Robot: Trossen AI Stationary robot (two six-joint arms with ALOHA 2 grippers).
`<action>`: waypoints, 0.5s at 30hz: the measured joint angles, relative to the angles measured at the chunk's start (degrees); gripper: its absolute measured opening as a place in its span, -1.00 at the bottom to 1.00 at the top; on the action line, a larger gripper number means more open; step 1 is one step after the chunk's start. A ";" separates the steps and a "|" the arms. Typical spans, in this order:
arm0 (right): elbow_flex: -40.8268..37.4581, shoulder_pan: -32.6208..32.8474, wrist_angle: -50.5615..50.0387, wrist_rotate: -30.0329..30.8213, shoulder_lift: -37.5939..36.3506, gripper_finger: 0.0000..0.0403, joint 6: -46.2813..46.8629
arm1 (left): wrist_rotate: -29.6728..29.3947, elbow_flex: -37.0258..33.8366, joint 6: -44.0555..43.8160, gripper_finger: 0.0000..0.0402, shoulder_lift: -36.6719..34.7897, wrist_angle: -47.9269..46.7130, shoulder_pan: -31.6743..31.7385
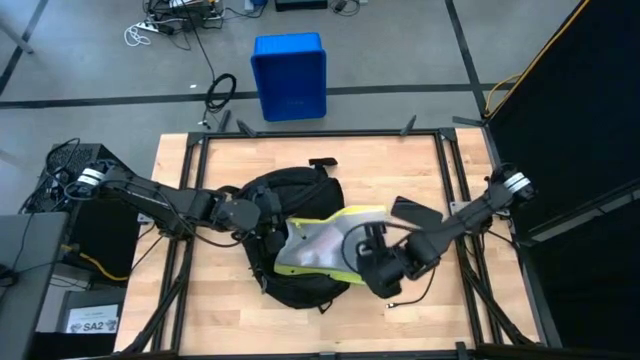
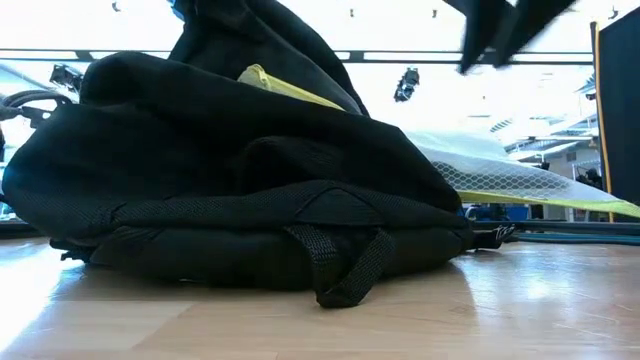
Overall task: Unpack backpack
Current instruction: Put the white zip bag into the black backpack
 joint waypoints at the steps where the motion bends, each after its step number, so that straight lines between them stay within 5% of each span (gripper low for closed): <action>1: -1.68 0.63 -0.21 2.06 -0.02 -0.21 2.70 | 0.00 0.00 0.00 -1.00 0.00 -0.02 0.00; 6: -11.41 3.89 0.12 9.43 -3.87 -0.35 12.90 | 0.00 0.00 0.00 -1.00 0.00 0.00 0.00; 15: -27.83 6.11 11.36 6.25 -10.42 -0.56 23.08 | 0.00 -0.07 0.00 -1.00 0.00 0.07 0.00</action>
